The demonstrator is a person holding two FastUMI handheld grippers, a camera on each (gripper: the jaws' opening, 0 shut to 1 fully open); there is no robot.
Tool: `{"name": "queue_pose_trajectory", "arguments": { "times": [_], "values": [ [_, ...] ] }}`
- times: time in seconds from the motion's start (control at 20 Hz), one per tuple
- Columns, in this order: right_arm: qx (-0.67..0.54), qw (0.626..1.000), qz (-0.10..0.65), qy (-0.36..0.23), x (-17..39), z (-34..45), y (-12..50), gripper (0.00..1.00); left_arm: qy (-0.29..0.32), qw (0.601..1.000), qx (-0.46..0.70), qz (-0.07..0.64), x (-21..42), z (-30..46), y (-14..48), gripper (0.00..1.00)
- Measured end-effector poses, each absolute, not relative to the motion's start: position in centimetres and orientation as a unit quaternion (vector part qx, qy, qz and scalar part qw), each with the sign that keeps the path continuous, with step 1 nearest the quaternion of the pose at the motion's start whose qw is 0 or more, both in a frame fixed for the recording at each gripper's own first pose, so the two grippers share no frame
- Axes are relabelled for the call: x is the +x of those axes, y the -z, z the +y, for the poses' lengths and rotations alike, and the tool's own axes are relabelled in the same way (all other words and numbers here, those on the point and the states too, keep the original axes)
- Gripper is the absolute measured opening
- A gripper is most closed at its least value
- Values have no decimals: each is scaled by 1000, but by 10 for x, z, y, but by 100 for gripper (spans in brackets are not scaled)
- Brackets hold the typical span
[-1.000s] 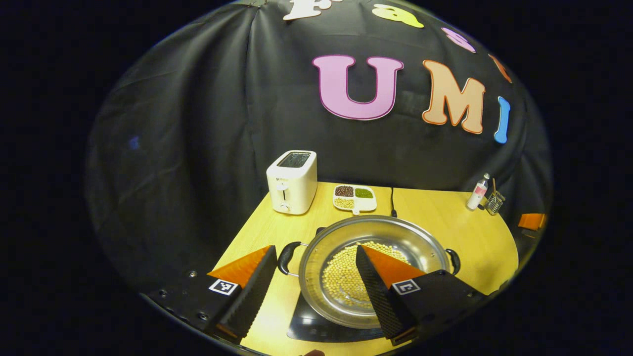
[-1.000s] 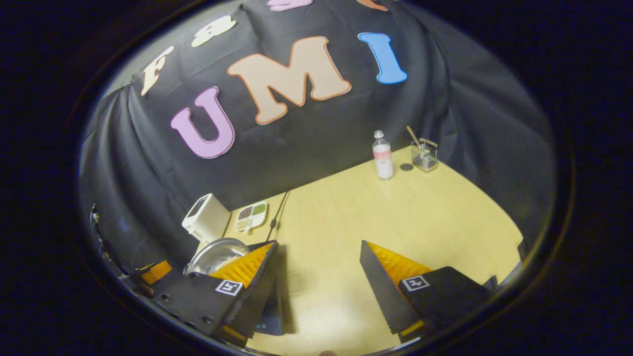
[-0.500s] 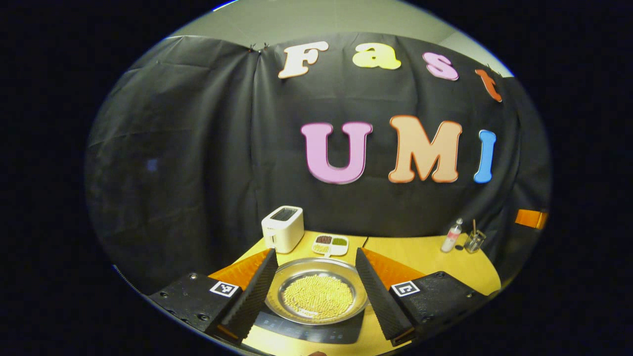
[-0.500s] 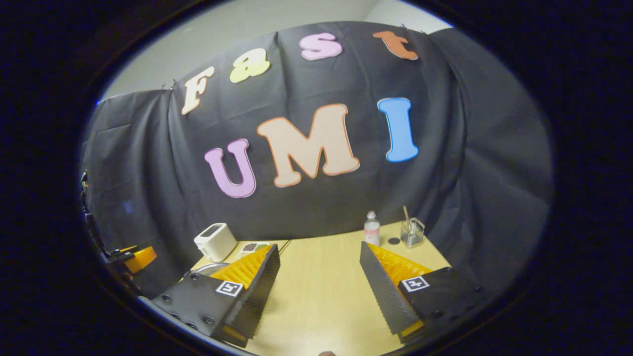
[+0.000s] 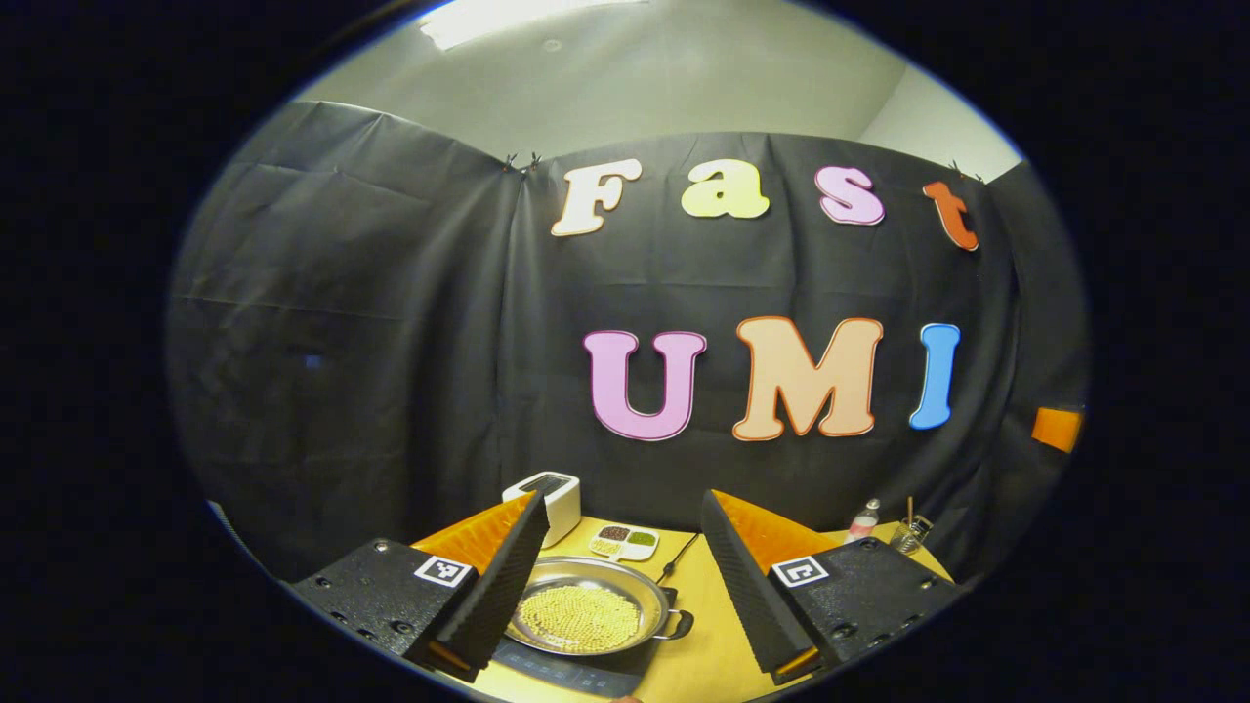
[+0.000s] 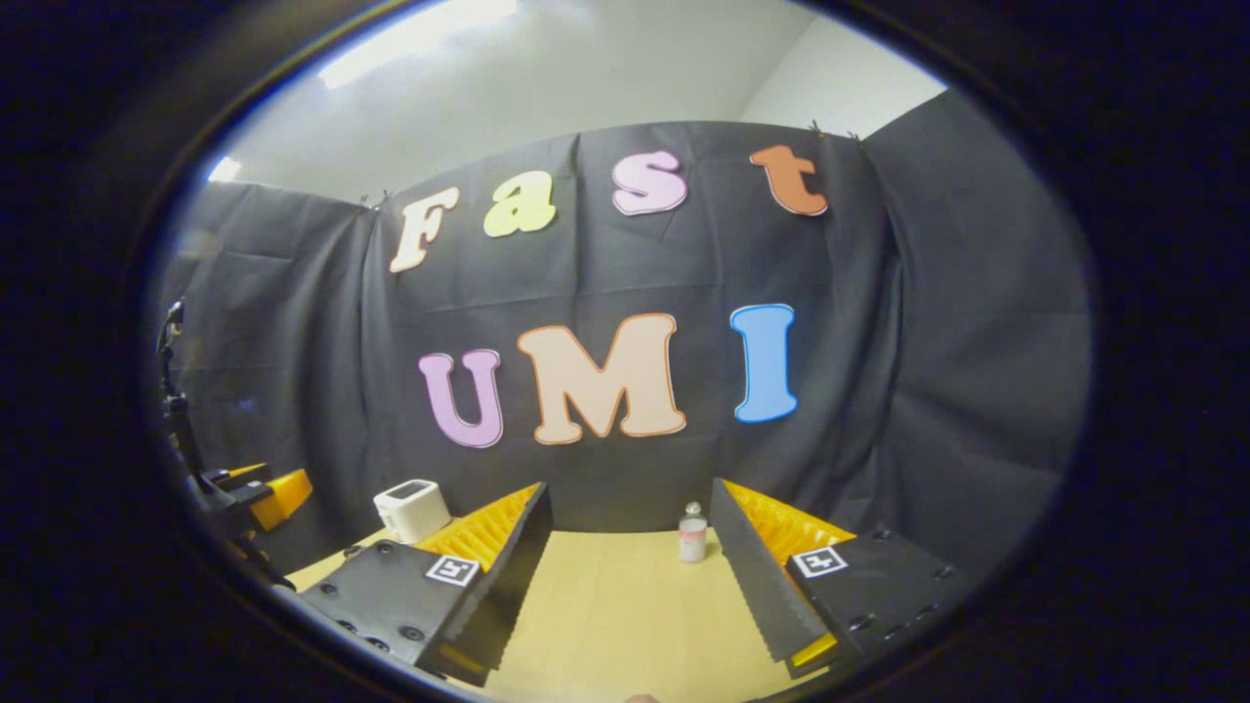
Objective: First push the handle of the pot to place it horizontally, then grasp the pot with both hands and set it on the induction cooktop.
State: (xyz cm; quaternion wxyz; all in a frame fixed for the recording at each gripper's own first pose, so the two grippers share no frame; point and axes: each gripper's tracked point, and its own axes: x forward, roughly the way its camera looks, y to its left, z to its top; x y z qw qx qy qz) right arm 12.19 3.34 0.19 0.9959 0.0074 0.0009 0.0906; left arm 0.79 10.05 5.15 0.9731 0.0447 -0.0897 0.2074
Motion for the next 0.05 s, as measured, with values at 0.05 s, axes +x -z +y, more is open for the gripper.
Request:
{"name": "queue_pose_trajectory", "arguments": {
  "times": [0.05],
  "values": [
    [2, 996, 2, -89, 117, 30, 0, 92, -200, 975, 47, -89, 8, 95, -46, 93]
  ]
}}
